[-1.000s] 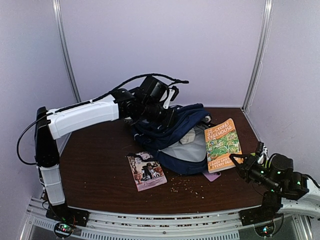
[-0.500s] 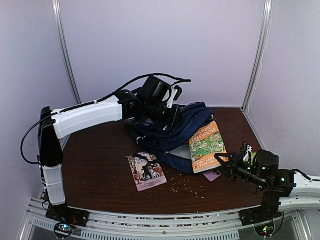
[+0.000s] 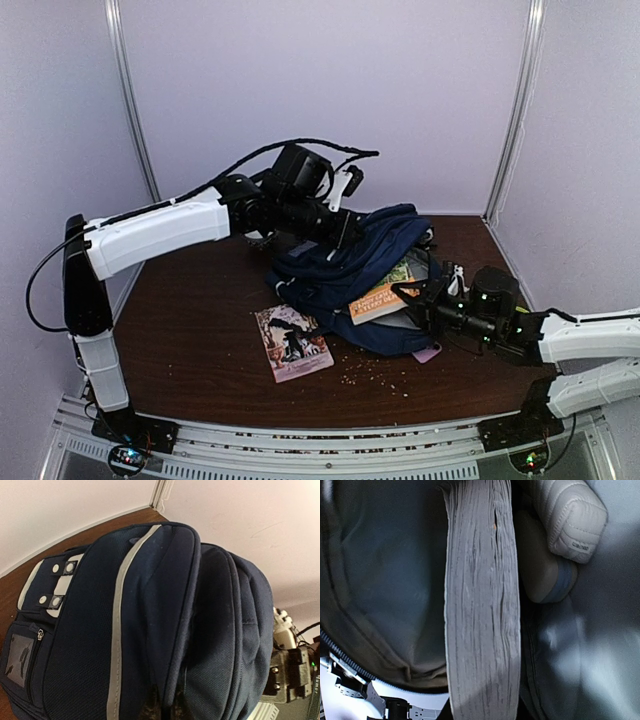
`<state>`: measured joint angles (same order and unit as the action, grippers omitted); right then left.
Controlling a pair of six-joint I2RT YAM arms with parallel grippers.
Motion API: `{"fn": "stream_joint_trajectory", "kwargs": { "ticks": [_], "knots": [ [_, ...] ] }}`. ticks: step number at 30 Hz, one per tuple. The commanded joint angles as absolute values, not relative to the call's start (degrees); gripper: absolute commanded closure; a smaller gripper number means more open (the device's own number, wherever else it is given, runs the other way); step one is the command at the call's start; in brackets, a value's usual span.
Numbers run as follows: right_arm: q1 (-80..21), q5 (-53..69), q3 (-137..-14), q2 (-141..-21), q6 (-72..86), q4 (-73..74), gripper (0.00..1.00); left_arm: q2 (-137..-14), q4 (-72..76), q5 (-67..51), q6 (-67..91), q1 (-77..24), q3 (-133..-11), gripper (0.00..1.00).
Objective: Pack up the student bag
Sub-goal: Place the book in the student bag.
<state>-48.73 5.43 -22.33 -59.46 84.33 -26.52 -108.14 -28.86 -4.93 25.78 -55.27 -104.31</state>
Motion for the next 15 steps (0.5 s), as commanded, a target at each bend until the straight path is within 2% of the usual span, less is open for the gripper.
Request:
{"fn": "stream_joint_trajectory", "kwargs": {
  "ticks": [1, 15],
  "knots": [
    [-45.82, 13.87, -27.56, -65.28, 83.56, -39.00, 1.00, -100.42, -15.17, -11.39, 24.35, -56.51, -106.09, 1.00],
    [-37.73, 18.26, -35.71, -81.23, 80.71, -37.62, 1.00, -95.91, -14.50, -16.59, 25.53, -56.51, -100.53, 1.00]
  ]
}}
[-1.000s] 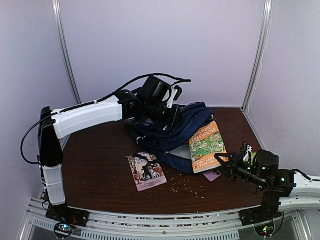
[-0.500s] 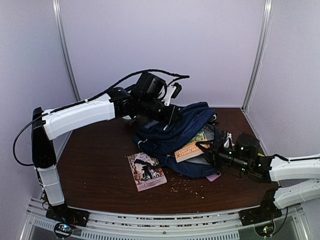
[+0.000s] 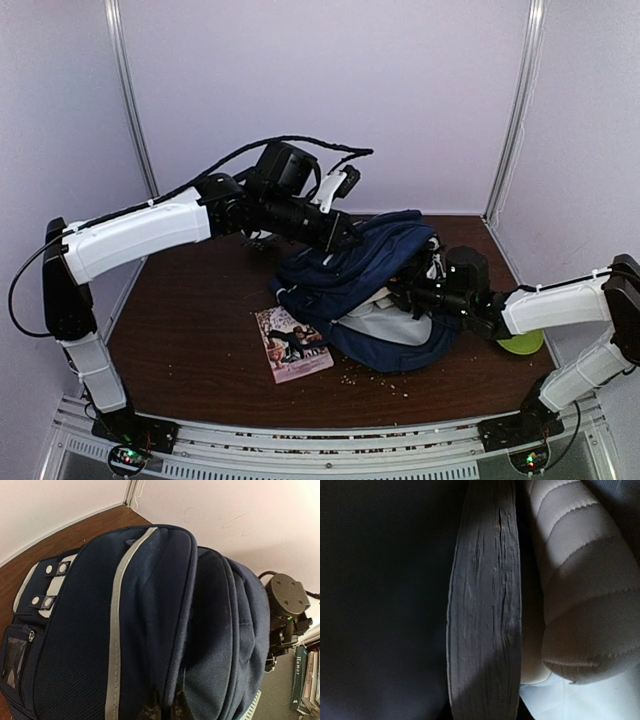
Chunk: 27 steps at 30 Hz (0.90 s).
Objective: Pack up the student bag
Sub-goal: Place the book in the student bag.
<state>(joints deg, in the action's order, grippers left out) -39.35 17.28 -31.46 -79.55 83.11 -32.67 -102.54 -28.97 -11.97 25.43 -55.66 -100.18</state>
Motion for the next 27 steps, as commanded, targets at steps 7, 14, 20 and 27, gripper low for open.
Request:
{"fn": "stream_joint_trajectory", "kwargs": {
  "ticks": [7, 14, 20, 27],
  "knots": [
    [-36.47, 14.68, -40.78, -86.26, 79.06, -32.14, 1.00, -93.43, -12.38, -16.63, 27.27, -56.56, -95.73, 1.00],
    [-36.30, 14.77, -46.03, -90.86, 77.82, -27.07, 0.78, -93.42, -10.74, -16.87, 28.96, -56.60, -94.04, 1.00],
    [-36.39, 14.12, -44.74, -85.65, 73.68, -19.92, 0.42, -93.64, -11.76, -11.77, 27.64, -56.60, -93.74, 1.00],
    [-37.18, 13.21, -38.94, -77.27, 73.39, -16.51, 0.35, -95.22, -10.96, -9.41, 28.21, -56.56, -94.55, 1.00]
  ]
}}
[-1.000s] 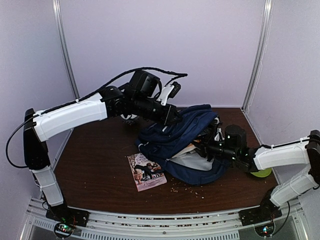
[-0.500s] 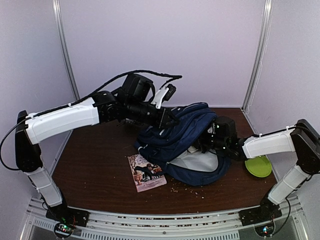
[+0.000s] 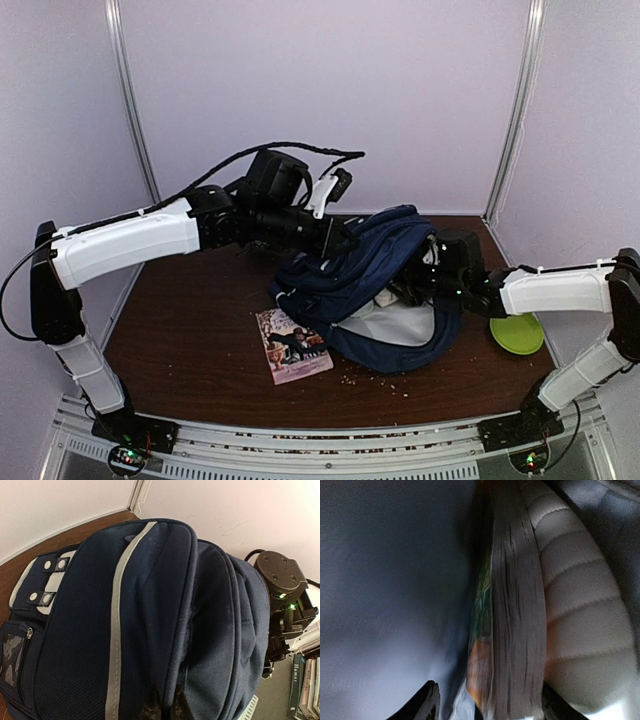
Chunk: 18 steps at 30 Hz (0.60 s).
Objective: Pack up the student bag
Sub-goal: Place the book in the student bag.
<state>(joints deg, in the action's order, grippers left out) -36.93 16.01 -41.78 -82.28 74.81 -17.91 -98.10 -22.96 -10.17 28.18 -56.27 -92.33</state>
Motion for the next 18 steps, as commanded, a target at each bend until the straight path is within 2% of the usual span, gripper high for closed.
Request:
{"fn": "stream_joint_trajectory", "kwargs": {
  "ticks": [1, 7, 11, 18],
  "knots": [
    [-37.73, 12.70, -38.08, -76.39, 73.91, -16.48, 0.34, -95.45, -10.72, -9.41, 28.32, -56.57, -94.68, 1.00],
    [-41.53, 7.15, -34.06, -72.88, 78.21, -19.57, 0.30, -96.30, -9.87, -9.81, 29.12, -56.60, -95.57, 1.00],
    [-44.23, 5.25, -35.91, -75.38, 79.88, -19.94, 0.31, -96.54, -9.84, -10.40, 29.70, -56.60, -95.50, 1.00],
    [-45.62, 2.27, -36.24, -81.91, 84.84, -26.05, 0.38, -95.67, -9.59, -11.37, 30.75, -56.60, -94.05, 1.00]
  ]
}}
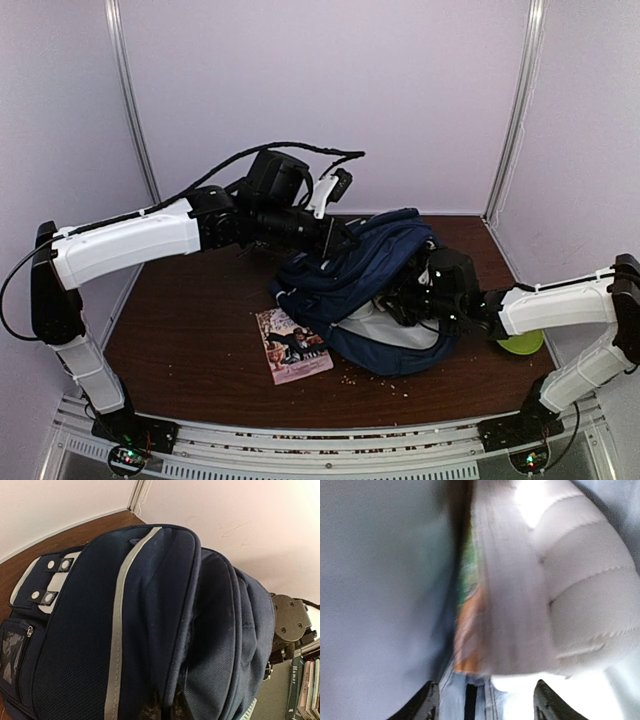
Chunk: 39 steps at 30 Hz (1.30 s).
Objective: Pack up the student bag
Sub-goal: Place the book in the student bag.
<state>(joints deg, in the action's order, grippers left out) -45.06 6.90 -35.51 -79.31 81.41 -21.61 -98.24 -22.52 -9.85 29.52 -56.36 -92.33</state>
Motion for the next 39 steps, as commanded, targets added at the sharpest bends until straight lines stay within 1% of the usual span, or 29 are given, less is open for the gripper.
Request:
{"fn": "stream_joint_trajectory", "kwargs": {
  "ticks": [1, 3, 7, 8, 10, 12, 15, 17, 18, 22, 26, 29, 32, 35, 39],
  "knots": [
    [-45.67, 1.89, -36.21, -82.66, 85.34, -27.31, 0.40, -95.44, -9.50, -11.42, 30.85, -56.60, -93.78, 1.00],
    [-45.71, 1.63, -37.20, -84.46, 86.29, -28.69, 0.44, -95.00, -9.41, -11.58, 30.93, -56.60, -93.31, 1.00],
    [-46.43, -1.09, -39.19, -86.22, 86.74, -29.18, 0.45, -94.46, -9.33, -11.89, 30.90, -56.69, -92.93, 1.00],
    [-46.55, -1.95, -39.34, -86.14, 86.67, -29.33, 0.46, -94.29, -9.32, -11.87, 30.88, -56.69, -92.76, 1.00],
    [-46.67, -3.50, -39.66, -85.95, 86.49, -29.73, 0.55, -93.99, -9.16, -11.72, 30.83, -56.69, -92.36, 1.00],
    [-46.74, -4.38, -39.76, -85.62, 86.21, -30.08, 0.69, -93.75, -9.05, -11.65, 30.72, -56.69, -91.92, 1.00],
    [-46.99, -5.20, -39.30, -84.15, 85.28, -29.38, 0.87, -93.31, -9.03, -11.14, 30.49, -56.69, -91.22, 1.00],
    [-47.23, -5.18, -38.78, -83.06, 84.60, -29.03, 0.98, -92.96, -8.97, -10.68, 30.27, -56.69, -90.78, 1.00],
    [-47.30, -4.89, -38.53, -82.47, 84.22, -28.73, 1.00, -92.84, -8.91, -10.57, 30.26, -56.69, -90.56, 1.00],
    [-47.29, -1.11, -38.00, -79.33, 80.50, -26.70, 1.00, -92.10, -8.95, -10.10, 29.60, -56.69, -90.42, 1.00],
    [-46.86, 6.74, -39.26, -75.51, 75.44, -18.65, 1.00, -91.13, -9.41, -8.34, 27.54, -56.49, -90.53, 1.00],
    [-46.36, 8.83, -38.32, -71.28, 72.01, -13.14, 1.00, -90.37, -8.81, -8.34, 26.65, -56.02, -90.36, 1.00],
    [-45.10, 10.06, -36.74, -68.73, 70.95, -10.96, 1.00, -90.19, -8.42, -10.74, 25.38, -55.85, -90.86, 1.00],
    [-43.55, 13.53, -36.33, -70.17, 71.73, -13.58, 1.00, -90.46, -8.86, -14.29, 24.48, -55.99, -92.02, 1.00],
    [-43.16, 19.19, -39.45, -76.01, 73.80, -18.19, 1.00, -90.03, -8.72, -16.93, 24.35, -55.99, -92.36, 1.00]
  ]
}}
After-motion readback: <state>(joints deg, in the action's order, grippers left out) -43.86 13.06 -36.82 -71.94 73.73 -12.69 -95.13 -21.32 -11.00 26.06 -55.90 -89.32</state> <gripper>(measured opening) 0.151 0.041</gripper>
